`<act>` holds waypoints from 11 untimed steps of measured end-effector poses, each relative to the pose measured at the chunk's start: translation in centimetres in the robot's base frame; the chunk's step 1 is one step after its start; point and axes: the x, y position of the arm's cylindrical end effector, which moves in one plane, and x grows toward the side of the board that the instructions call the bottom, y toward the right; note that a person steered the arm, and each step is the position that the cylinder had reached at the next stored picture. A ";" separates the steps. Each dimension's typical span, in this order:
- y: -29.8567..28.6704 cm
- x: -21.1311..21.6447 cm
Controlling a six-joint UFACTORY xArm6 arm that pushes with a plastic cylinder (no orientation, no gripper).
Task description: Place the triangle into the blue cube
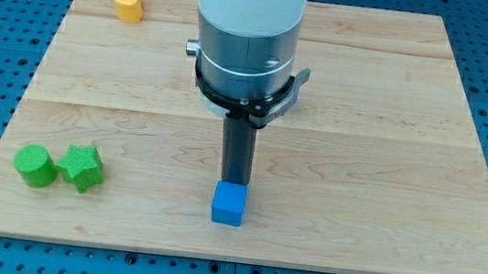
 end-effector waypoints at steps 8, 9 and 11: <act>1.0 -13.2; 1.2 -14.8; 9.0 -11.4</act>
